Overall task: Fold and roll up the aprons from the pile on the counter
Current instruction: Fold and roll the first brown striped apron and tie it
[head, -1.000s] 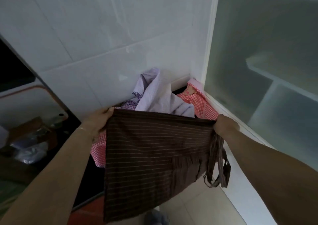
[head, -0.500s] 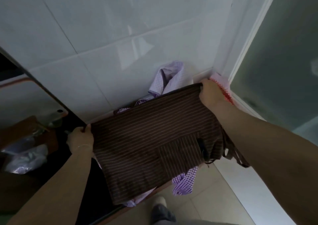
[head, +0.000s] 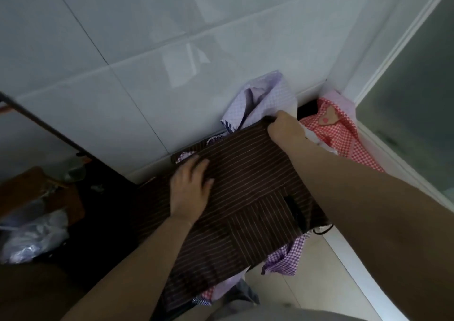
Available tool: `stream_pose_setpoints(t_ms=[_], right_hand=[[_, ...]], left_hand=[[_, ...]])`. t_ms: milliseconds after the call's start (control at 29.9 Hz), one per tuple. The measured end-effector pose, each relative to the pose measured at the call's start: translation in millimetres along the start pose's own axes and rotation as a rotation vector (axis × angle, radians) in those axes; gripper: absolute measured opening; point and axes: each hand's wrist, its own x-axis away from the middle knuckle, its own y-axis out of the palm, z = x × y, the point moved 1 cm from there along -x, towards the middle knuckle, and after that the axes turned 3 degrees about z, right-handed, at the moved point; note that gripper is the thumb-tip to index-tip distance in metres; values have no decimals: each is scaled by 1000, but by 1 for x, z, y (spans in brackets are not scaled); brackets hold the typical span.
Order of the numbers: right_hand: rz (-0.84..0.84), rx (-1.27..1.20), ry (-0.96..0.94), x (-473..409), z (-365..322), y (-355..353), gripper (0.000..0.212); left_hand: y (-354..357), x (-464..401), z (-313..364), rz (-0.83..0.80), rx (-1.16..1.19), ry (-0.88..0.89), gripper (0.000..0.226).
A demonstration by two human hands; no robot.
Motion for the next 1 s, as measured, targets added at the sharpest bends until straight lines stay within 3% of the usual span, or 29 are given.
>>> stream_pose_setpoints(t_ms=[33, 67, 167, 268, 368, 402, 502, 569, 670, 737, 837, 904, 1004], right_hand=[[33, -27, -13, 2, 2, 9, 34], [38, -5, -12, 4, 8, 13, 36], [-75, 113, -72, 10, 7, 17, 48], [16, 35, -53, 2, 13, -2, 42], [140, 98, -182, 6, 25, -12, 72], [176, 136, -191, 15, 29, -10, 72], [383, 110, -194, 57, 50, 10, 48], [446, 144, -342, 93, 69, 25, 40], [184, 297, -759, 154, 97, 60, 51], [-33, 454, -925, 188, 114, 81, 65], [-175, 577, -864, 205, 132, 93, 82], [-210, 592, -764, 205, 134, 89, 91], [-273, 614, -708, 206, 134, 88, 97]], left_hand=[[9, 0, 17, -191, -44, 209, 56], [19, -2, 33, -369, -66, 306, 63], [35, -14, 30, -697, -190, 188, 84], [44, -18, 19, -784, -205, 150, 89], [49, -17, 11, -780, -204, 106, 84], [51, -14, 9, -769, -209, 92, 81], [53, -9, 9, -720, -189, 73, 75], [52, -7, 14, -685, -203, 54, 73], [53, 0, 19, -620, -263, 60, 74], [51, 4, 22, -524, -276, 50, 70], [44, 15, 36, -314, -240, 81, 51], [38, 30, 53, -193, -88, 181, 37], [34, 73, 78, -304, 64, 342, 31]])
